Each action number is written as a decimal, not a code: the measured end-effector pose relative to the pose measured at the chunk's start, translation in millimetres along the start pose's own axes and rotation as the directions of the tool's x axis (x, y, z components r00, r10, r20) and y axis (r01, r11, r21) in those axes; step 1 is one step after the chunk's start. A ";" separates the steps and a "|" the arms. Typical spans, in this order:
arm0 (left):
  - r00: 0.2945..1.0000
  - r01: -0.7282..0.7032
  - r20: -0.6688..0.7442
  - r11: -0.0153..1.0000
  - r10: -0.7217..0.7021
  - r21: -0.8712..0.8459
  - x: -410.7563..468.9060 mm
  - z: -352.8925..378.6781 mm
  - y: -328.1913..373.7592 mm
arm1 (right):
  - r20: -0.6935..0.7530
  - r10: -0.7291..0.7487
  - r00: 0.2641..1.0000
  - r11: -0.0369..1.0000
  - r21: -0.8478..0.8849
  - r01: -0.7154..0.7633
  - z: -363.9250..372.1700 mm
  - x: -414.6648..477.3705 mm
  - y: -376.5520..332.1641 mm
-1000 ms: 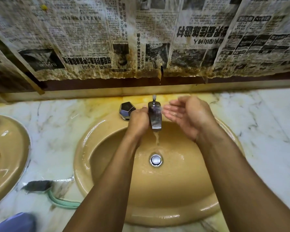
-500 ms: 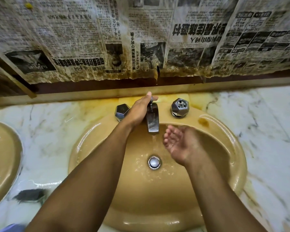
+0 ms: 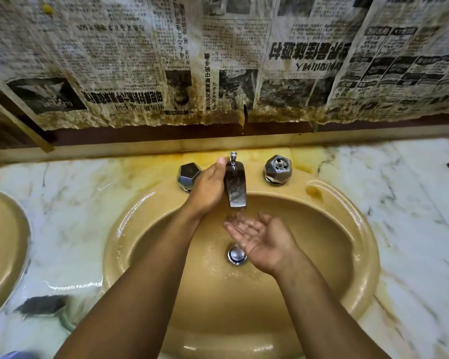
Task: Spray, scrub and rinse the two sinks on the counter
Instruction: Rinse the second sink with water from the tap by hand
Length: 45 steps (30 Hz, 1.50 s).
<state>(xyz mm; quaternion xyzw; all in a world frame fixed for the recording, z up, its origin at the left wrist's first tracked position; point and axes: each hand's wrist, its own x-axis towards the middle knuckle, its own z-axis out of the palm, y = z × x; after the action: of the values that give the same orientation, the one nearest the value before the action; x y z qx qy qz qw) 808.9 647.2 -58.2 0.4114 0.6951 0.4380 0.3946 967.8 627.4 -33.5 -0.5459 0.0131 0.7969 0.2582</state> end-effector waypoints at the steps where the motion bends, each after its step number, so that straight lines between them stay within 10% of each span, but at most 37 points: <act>1: 1.000 0.014 -0.012 0.998 -0.013 0.058 1.8 1.0 3.5 | 0.015 0.053 0.999 0.996 0.075 -0.054 0.0 3.5 0.7; 8: 0.991 0.134 0.013 0.991 -0.135 0.028 22.1 5.3 10.2 | 0.070 -0.477 0.876 0.816 -0.334 0.471 34.6 -34.2 -53.2; 13: 0.996 -0.056 -0.071 0.995 0.050 -0.087 -13.3 -1.8 -12.8 | 0.367 -0.241 0.898 0.551 -0.710 0.438 82.5 -60.2 -51.6; 18: 0.867 -0.195 -0.412 0.952 0.279 0.235 -49.0 -21.8 -52.7 | 0.017 -0.519 0.854 0.768 -0.429 0.476 39.8 -28.7 -42.0; 23: 0.856 -0.122 -0.454 0.949 0.248 0.289 -49.8 -41.8 -54.6 | 0.052 0.055 0.997 0.995 0.081 -0.059 1.8 11.4 1.5; 27: 0.955 -0.021 -0.275 0.947 0.114 0.321 -17.4 -57.0 -52.5 | 0.216 0.038 0.976 0.928 0.354 -0.115 28.3 19.0 -0.2; 38: 0.970 0.023 -0.228 0.904 0.083 0.427 -5.3 -62.6 -45.3 | 0.248 0.050 0.967 0.975 0.198 -0.101 40.1 10.3 0.2; 45: 0.969 0.068 -0.247 0.943 0.016 0.327 -1.9 -64.1 -45.6 | -0.137 -0.235 0.962 0.971 -0.069 0.228 9.1 -5.7 -20.1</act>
<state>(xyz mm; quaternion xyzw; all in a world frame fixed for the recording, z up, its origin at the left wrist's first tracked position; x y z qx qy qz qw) 741.0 614.5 -80.8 0.4053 0.8081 0.3567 0.2357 970.0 645.3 -19.6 -0.6065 -0.0534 0.7198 0.3335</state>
